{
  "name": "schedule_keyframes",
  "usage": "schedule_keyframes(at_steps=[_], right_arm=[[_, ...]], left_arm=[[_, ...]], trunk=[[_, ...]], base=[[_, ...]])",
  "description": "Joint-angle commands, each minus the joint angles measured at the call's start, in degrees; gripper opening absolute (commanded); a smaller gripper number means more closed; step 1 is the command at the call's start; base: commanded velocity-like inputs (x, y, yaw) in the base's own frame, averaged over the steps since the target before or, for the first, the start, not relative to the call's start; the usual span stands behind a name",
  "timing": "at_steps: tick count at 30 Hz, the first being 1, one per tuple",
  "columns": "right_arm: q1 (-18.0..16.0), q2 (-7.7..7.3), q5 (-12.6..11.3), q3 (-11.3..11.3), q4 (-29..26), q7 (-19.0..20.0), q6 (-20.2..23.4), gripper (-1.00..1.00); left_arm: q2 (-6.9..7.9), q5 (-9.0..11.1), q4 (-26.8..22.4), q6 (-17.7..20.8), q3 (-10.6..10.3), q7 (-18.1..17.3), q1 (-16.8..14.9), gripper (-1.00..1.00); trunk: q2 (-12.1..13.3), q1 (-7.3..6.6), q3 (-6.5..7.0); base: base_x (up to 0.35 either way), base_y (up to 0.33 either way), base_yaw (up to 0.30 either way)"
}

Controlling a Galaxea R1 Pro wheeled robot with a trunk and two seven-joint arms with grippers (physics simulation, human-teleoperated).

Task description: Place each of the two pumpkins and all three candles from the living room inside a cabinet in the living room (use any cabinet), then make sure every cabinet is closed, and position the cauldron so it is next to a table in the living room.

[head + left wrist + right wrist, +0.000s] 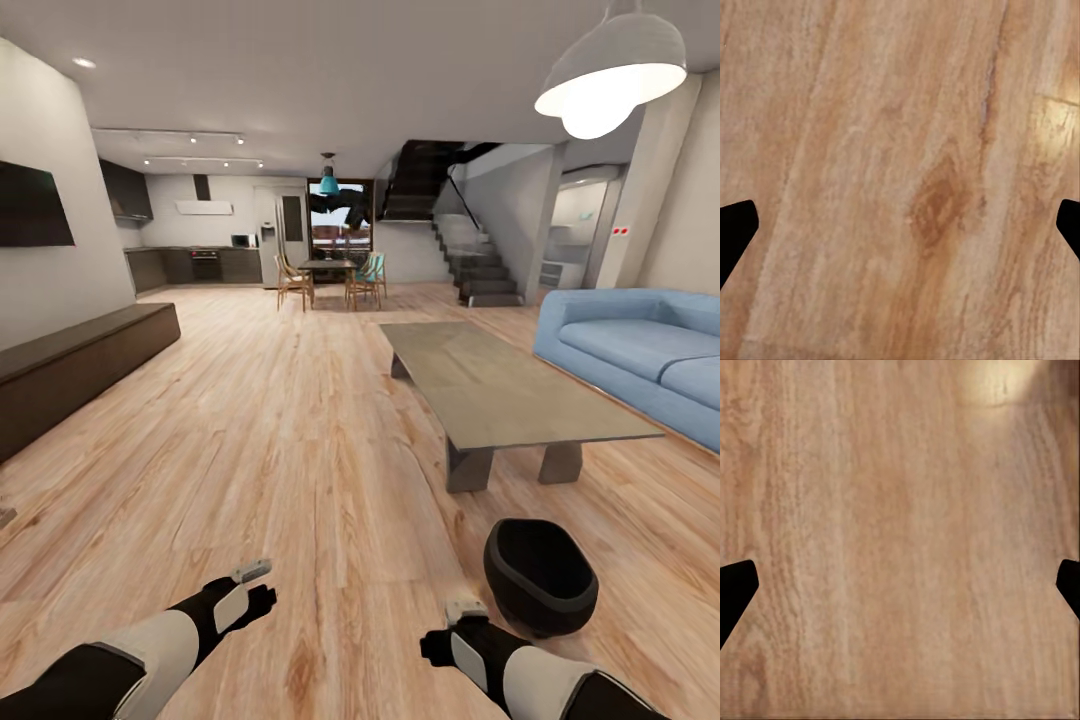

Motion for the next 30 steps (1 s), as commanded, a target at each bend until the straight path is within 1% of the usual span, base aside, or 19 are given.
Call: schedule_keyframes(at_steps=[1, 3, 4, 11, 12, 13, 14, 15, 16, 17, 19, 20, 21, 23, 30], right_arm=[[0.07, -0.51, -0.53, 0.47, 1.1, -0.24, 0.36, 1.0], [0.23, -0.91, -0.53, 0.47, 2.03, -0.24, 0.43, 1.0], [0.97, -1.28, -0.53, 0.47, 2.63, -0.24, 0.48, 1.0], [3.36, -1.67, -0.6, 0.41, 3.0, -0.24, 0.15, 1.0], [3.7, -1.95, -0.61, 0.4, 3.01, -0.24, 0.09, 1.0], [4.14, -3.34, -0.61, 0.41, 3.03, -0.21, 0.1, 1.0], [4.28, -3.8, -0.61, 0.4, 3.03, -0.2, 0.11, 1.0], [4.61, -4.75, -0.62, 0.43, 3.04, -0.13, 0.13, 1.0], [4.78, -5.24, -0.62, 0.44, 3.04, -0.05, 0.14, 1.0], [5.13, -6.22, -0.62, 0.45, 3.04, 0.17, 0.13, 1.0], [5.43, -7.17, -0.62, 0.43, 3.04, 0.53, 0.13, 1.0], [5.68, -8.02, -0.65, 0.41, 3.04, 1.09, 0.14, 1.0], [6.02, -9.44, -0.69, 0.39, 3.04, 2.96, 0.22, 1.0], [6.11, -9.89, -0.7, 0.39, 3.04, 3.98, 0.29, 1.0], [6.26, -10.18, -0.7, 0.47, 3.04, 4.66, 0.49, 1.0]], left_arm=[[-0.13, 0.5, 0.83, -1.03, -0.49, 0.32, 0.0, 1.0], [-0.24, 0.5, 1.36, -1.9, -0.48, 0.35, 0.0, 1.0], [-0.31, 0.5, 1.7, -2.45, -0.47, 0.38, 0.06, 1.0], [-0.41, 0.5, 1.94, -2.86, -0.46, 0.4, 0.34, 1.0], [-0.55, 0.5, 1.97, -2.88, -0.48, 0.41, 0.36, 1.0], [-0.94, 0.5, 2.0, -2.9, -0.44, 0.41, 0.4, 1.0], [-1.02, 0.5, 2.0, -2.9, -0.43, 0.41, 0.41, 1.0], [-1.13, 0.5, 2.01, -2.94, -0.43, 0.41, 0.42, 1.0], [-1.17, 0.49, 2.01, -2.94, -0.42, 0.41, 0.43, 1.0], [-1.23, 0.49, 2.01, -2.96, -0.42, 0.41, 0.42, 1.0], [-1.27, 0.5, 2.01, -2.98, -0.42, 0.41, 0.43, 1.0], [-1.29, 0.47, 2.03, -2.99, -0.42, 0.41, 0.43, 1.0], [-1.32, 0.43, 2.56, -3.04, -0.42, 0.41, 0.44, 1.0], [-1.33, 0.42, 2.86, -3.11, -0.43, 0.41, 0.44, 1.0], [-1.33, 0.48, 3.06, -3.14, -0.42, 0.41, 0.45, 1.0]], trunk=[[-0.01, -0.04, 0.09], [0.02, -0.09, 0.36], [0.03, -0.12, 0.5], [0.13, -0.3, 1.46], [0.14, -0.32, 1.6], [0.15, -0.35, 1.74], [0.17, -0.37, 1.88], [0.18, -0.4, 2.01], [0.19, -0.43, 2.15], [0.21, -0.45, 2.29], [0.23, -0.5, 2.56], [0.25, -0.53, 2.7], [0.26, -0.55, 2.83], [0.29, -0.61, 3.1], [0.38, -0.79, 4.03]], base=[[0.0, 0.0, 0.108], [0.0, 0.0, 0.11], [0.0, 0.0, 0.113], [0.0, 0.0, 0.114], [0.0, 0.0, 0.114], [0.0, 0.0, 0.114], [0.0, 0.0, 0.114], [0.0, 0.0, 0.114], [0.0, 0.0, 0.114], [0.0, 0.0, 0.113], [0.0, 0.0, 0.111], [0.0, 0.0, 0.106], [0.0, 0.0, 0.099], [0.0, 0.0, 0.095], [0.0, 0.0, 0.085]])
